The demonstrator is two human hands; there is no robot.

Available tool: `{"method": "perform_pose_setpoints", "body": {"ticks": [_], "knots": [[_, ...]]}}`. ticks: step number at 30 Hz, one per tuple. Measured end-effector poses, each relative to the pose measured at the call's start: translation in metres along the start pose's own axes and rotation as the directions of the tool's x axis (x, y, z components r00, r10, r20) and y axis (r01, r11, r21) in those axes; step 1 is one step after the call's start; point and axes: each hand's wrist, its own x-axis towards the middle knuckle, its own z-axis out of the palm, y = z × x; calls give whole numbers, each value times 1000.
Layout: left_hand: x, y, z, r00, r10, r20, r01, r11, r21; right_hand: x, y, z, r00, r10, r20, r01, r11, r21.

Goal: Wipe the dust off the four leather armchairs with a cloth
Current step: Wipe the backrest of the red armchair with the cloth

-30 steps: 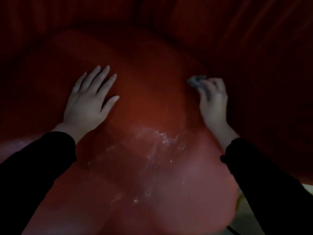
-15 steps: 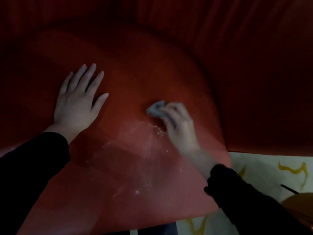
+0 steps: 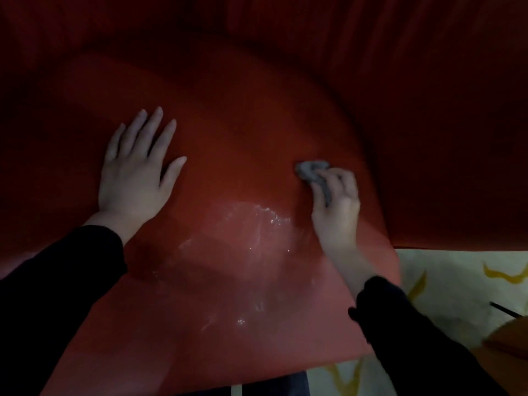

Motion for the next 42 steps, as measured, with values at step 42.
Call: {"method": "perform_pose_setpoints", "body": {"ticks": [42], "knots": [[-52,-10,-9,985,169,20,-166,981,-97,-157,-62,-12,981,190,-36,-188,981,51]]}}
